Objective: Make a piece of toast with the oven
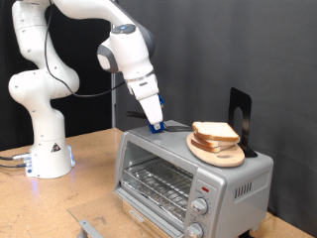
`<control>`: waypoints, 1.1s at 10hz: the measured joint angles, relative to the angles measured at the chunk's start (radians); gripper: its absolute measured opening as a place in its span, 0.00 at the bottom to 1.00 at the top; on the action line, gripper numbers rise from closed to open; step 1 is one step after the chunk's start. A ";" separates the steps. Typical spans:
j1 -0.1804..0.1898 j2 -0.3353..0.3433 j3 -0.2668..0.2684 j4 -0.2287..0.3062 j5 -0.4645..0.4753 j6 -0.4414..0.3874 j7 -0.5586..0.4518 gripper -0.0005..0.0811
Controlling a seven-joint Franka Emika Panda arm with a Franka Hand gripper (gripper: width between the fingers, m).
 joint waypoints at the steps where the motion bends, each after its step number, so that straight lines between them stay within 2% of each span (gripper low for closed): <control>1: 0.000 0.000 0.000 0.000 0.007 0.000 0.000 0.54; 3: 0.007 -0.005 -0.004 0.005 0.067 -0.017 -0.008 0.54; 5: 0.021 -0.042 -0.027 0.026 0.134 -0.097 -0.035 0.54; 8: 0.021 -0.118 -0.054 0.050 0.142 -0.240 -0.032 0.54; 9: 0.021 -0.115 -0.052 0.046 0.142 -0.226 -0.032 0.54; 10: 0.020 -0.115 -0.044 0.034 0.161 -0.171 -0.009 0.54; 11: 0.022 -0.125 -0.031 0.013 0.219 -0.080 0.016 0.54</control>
